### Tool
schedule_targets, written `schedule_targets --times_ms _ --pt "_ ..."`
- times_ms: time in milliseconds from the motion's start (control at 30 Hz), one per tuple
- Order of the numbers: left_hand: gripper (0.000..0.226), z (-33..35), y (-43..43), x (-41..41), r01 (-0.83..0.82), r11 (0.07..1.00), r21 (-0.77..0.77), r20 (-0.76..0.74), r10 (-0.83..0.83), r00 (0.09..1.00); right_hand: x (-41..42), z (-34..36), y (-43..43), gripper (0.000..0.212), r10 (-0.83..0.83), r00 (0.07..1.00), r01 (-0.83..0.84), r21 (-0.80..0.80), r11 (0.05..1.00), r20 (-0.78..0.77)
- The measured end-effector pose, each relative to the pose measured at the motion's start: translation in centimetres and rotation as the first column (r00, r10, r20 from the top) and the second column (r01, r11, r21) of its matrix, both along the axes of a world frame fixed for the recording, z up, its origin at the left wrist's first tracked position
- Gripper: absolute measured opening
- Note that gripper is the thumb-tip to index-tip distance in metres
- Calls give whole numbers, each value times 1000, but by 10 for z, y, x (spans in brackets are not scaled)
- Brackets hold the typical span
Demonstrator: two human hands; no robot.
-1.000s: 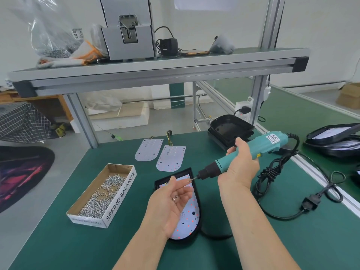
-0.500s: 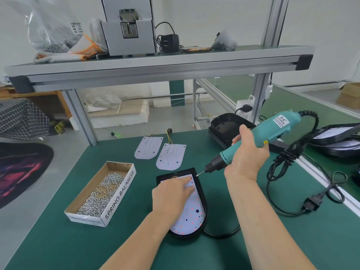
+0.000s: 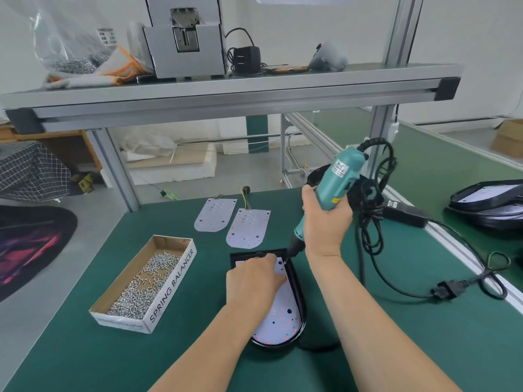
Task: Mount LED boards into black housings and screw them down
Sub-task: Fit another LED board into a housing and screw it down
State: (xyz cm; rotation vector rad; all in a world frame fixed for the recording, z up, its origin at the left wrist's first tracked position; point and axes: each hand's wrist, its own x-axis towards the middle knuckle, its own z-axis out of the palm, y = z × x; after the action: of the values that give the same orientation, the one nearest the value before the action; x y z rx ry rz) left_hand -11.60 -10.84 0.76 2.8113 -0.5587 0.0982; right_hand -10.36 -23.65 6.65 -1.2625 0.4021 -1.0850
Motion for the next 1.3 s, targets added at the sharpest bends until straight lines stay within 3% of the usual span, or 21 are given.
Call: schedule_targets --times_ms 200,1300 --pt "24 1 -1 -1 19 999 36 24 -20 1000 13 -7 3 27 17 999 -21 -117 993 -34" --pt "23 3 0 -4 46 999 -4 40 -46 998 27 -16 11 26 79 992 -102 -254 962 -99"
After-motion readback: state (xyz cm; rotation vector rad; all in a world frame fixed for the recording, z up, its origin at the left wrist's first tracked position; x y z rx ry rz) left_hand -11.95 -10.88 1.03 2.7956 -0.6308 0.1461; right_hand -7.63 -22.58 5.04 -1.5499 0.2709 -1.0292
